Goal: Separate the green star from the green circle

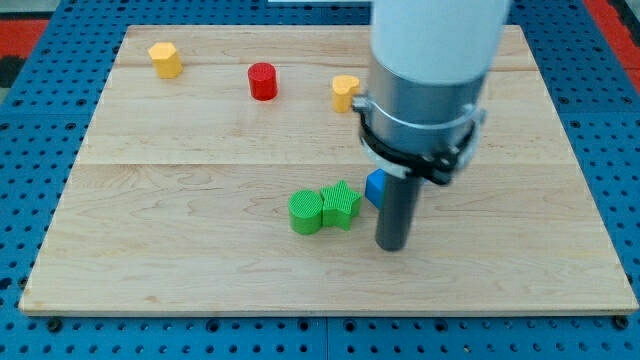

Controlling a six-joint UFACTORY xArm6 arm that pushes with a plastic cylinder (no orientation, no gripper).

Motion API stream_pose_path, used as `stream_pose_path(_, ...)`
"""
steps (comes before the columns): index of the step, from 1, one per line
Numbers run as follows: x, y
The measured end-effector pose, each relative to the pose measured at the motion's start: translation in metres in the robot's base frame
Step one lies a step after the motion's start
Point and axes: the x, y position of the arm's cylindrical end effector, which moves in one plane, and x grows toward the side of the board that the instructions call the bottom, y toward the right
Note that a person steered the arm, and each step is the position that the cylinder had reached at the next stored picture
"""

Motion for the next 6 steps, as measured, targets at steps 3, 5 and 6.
stream_pose_path(3, -0.036, -0.172)
stream_pose_path(5, -0.059, -0.071)
stream_pose_path(6, -0.063, -0.056)
